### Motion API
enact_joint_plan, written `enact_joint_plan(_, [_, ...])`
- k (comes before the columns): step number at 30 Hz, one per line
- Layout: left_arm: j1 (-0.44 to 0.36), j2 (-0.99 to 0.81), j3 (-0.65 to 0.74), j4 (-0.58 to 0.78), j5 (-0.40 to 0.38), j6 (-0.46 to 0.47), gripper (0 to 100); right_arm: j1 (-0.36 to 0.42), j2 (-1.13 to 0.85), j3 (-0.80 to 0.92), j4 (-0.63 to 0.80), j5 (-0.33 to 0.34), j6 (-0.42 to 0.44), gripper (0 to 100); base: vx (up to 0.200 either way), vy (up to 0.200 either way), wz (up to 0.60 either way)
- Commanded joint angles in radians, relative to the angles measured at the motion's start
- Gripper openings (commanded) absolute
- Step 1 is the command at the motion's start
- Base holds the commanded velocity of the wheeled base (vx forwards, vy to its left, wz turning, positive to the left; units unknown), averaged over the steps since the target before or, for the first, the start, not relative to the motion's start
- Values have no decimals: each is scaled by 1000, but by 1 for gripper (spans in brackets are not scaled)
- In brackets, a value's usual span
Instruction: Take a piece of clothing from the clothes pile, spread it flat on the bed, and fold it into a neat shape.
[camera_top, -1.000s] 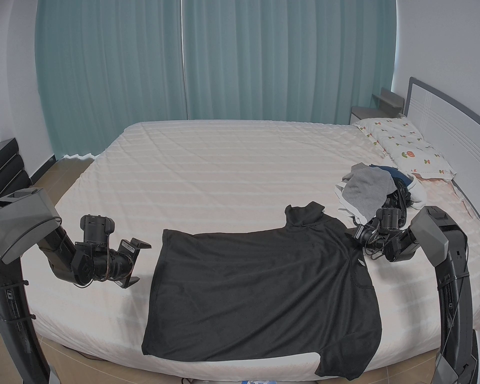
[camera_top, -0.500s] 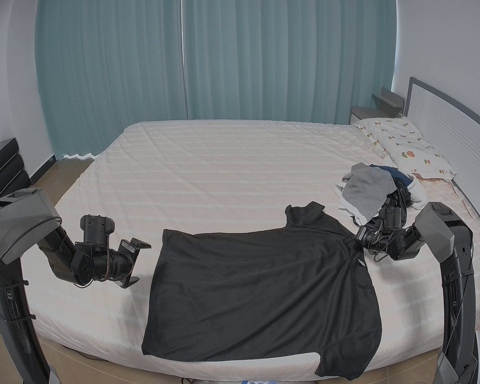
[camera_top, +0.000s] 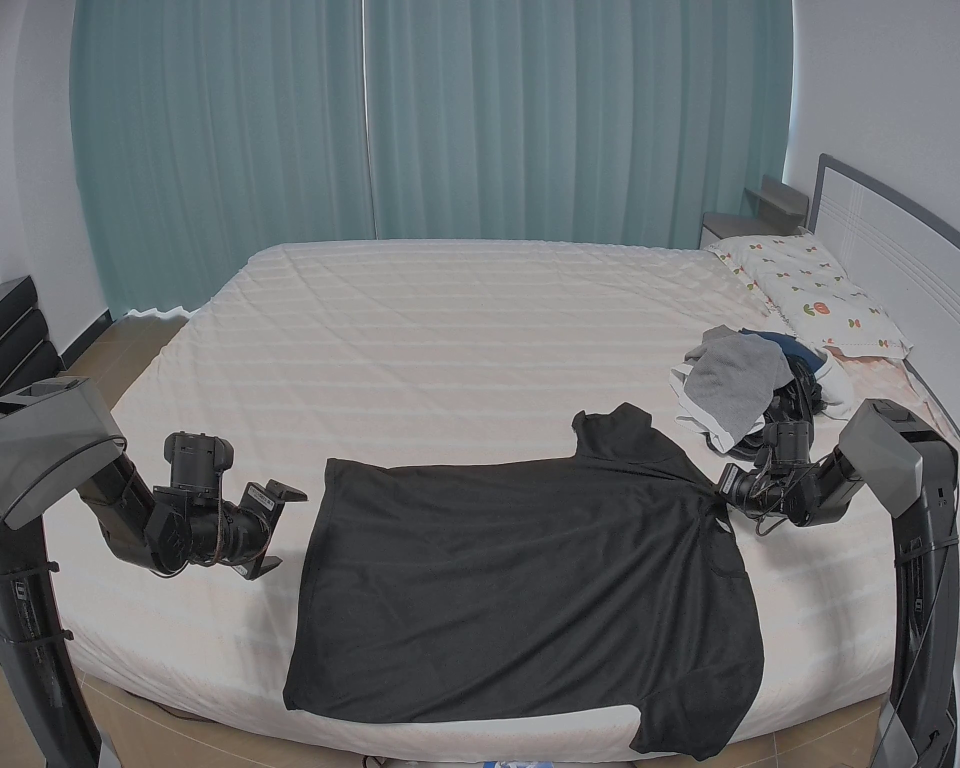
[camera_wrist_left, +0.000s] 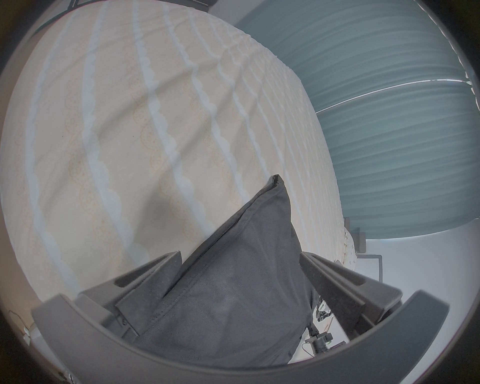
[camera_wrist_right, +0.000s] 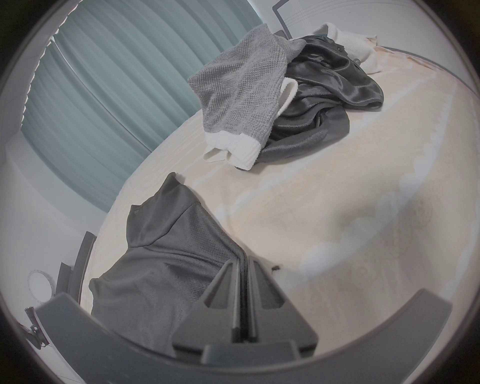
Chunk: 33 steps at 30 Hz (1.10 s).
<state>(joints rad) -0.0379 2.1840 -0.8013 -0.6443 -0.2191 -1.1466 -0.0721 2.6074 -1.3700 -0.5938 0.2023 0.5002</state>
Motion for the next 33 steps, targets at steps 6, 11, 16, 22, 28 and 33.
enact_joint_plan(6, [0,2,1,0,1,-1,100,2,-50,51,11,-8,-17,0,0,0,0])
enact_joint_plan(11, [0,2,1,0,0,1,100,5,-81,89,23,-6,-42,0,0,0,0])
enact_joint_plan(16, [0,2,1,0,0,1,100,9,-95,115,23,-4,-52,0,0,0,0])
enact_joint_plan(22, [-2,0,5,0,-3,5,100,11,-98,120,23,-8,-55,0,0,0,0])
enact_joint_plan(28, [0,0,7,2,-5,19,100,11,-96,121,9,-17,-49,100,0,0,0])
enact_joint_plan(33, [0,-4,24,0,-11,28,100,12,-207,155,8,-24,38,100,0,0,0])
